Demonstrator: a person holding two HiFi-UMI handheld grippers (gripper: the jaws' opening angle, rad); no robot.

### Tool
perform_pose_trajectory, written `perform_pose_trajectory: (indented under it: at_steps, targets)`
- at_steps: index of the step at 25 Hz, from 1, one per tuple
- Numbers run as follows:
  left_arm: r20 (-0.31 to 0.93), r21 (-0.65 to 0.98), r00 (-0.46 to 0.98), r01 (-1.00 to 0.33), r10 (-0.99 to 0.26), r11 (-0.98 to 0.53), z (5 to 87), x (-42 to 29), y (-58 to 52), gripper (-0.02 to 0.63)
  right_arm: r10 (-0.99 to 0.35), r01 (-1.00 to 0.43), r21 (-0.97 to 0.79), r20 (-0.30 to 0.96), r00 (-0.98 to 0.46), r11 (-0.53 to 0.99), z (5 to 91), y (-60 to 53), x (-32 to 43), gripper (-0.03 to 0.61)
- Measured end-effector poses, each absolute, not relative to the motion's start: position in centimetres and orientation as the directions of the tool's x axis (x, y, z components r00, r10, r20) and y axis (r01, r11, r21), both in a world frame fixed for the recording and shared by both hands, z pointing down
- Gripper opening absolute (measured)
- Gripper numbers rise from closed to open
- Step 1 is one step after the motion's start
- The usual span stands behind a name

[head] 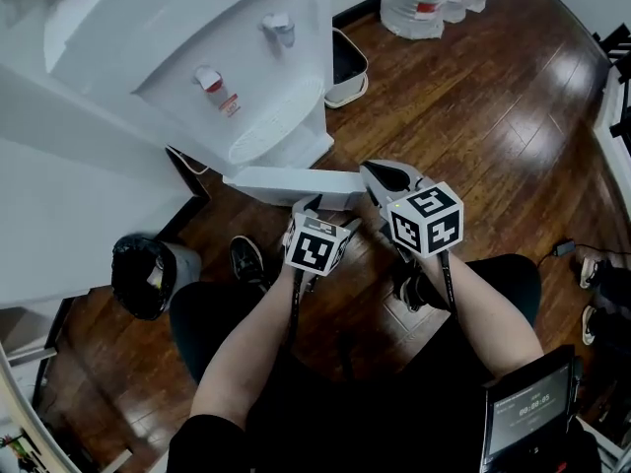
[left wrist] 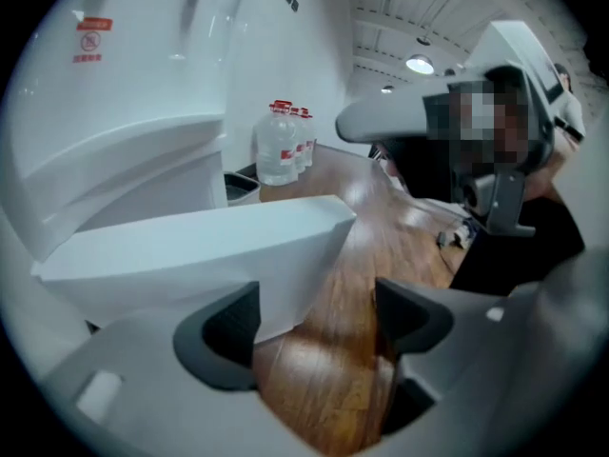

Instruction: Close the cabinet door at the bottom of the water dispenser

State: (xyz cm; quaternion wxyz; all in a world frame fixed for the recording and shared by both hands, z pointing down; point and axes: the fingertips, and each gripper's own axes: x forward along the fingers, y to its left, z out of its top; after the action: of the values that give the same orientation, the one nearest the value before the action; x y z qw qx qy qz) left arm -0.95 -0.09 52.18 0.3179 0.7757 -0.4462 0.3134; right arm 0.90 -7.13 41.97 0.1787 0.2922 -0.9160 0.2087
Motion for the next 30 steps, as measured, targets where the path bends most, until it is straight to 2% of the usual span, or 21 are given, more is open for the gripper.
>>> perform_pose_trajectory:
  at_steps: [4,8,11,21,27,30]
  targets:
    - [0.761,0.209,0.352,-0.928,-0.545,-0.307,51.9,-3.5,-3.5,0.396,-0.470,-0.624,-0.252,0.471,-0.747,0.739,42.7,-9.0,1.2,0.006]
    - [0.752,0.196,0.286,-0.957,-0.594,-0.213,51.6,-6.5,-7.0,0.396,-0.457,-0.613,-0.220,0.492,-0.741,0.759,43.2,-11.1,1.0,0.078]
    - [0.754,0.180,0.256,-0.966,-0.605,-0.184,51.5,-7.8,-8.3,0.396,-0.437,-0.605,-0.193,0.529,-0.727,0.772,44.8,-12.0,1.0,0.100]
    - [0.747,0.226,0.336,-0.940,-0.574,-0.256,50.7,-5.4,-9.4,0.377,-0.347,-0.585,-0.209,0.634,-0.691,0.784,53.0,-14.0,-1.2,0.178]
    - [0.718,0.265,0.400,-0.914,-0.569,-0.308,48.8,-4.5,-8.7,0.374,-0.423,-0.700,-0.307,0.619,-0.661,0.644,56.7,-15.0,-2.0,0.207]
    - [0.674,0.354,0.458,-0.889,-0.579,-0.291,47.0,-3.9,-8.9,0.345,-0.430,-0.703,-0.276,0.628,-0.648,0.655,59.1,-14.6,-2.8,0.219]
